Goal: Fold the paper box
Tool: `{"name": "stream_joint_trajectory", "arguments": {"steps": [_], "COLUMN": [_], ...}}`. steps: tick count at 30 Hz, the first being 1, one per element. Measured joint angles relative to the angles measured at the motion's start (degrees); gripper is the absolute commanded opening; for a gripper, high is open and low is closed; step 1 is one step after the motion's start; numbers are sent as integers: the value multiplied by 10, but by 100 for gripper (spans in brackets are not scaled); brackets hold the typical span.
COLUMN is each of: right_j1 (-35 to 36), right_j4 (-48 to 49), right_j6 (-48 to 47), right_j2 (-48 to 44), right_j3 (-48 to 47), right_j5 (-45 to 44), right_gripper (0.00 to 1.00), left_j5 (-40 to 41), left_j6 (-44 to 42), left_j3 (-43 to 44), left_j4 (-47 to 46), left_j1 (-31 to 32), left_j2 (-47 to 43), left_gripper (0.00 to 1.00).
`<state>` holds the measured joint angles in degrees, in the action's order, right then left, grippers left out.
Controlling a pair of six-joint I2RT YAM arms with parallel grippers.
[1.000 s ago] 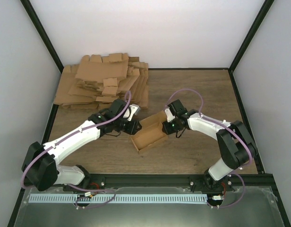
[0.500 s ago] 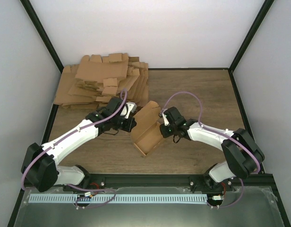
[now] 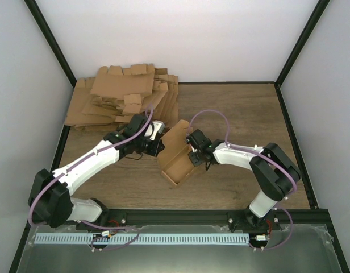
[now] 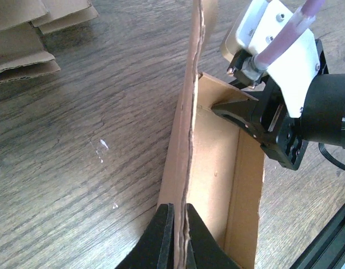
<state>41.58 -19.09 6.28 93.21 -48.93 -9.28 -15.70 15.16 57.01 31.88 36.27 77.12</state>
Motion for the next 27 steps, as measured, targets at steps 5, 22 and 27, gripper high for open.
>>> {"name": "stream_joint_trajectory", "arguments": {"steps": [5,22,27], "right_j1": [3,6,6], "right_j4": [-9,-23,-15], "right_j6": [-14,12,30], "right_j2": [10,-3,-10], "right_j3": [-9,-9,-9], "right_j5": [-13,-15,-4], "right_gripper": [1,24,18], "left_j5": [-3,-6,34], "left_j6": [-5,0,24], "left_j3": [2,10,10], "left_j4": [-1,5,24], "left_j1": [-4,-8,-8], "left_j2": [4,10,-33], "left_gripper": [4,73,87]}}
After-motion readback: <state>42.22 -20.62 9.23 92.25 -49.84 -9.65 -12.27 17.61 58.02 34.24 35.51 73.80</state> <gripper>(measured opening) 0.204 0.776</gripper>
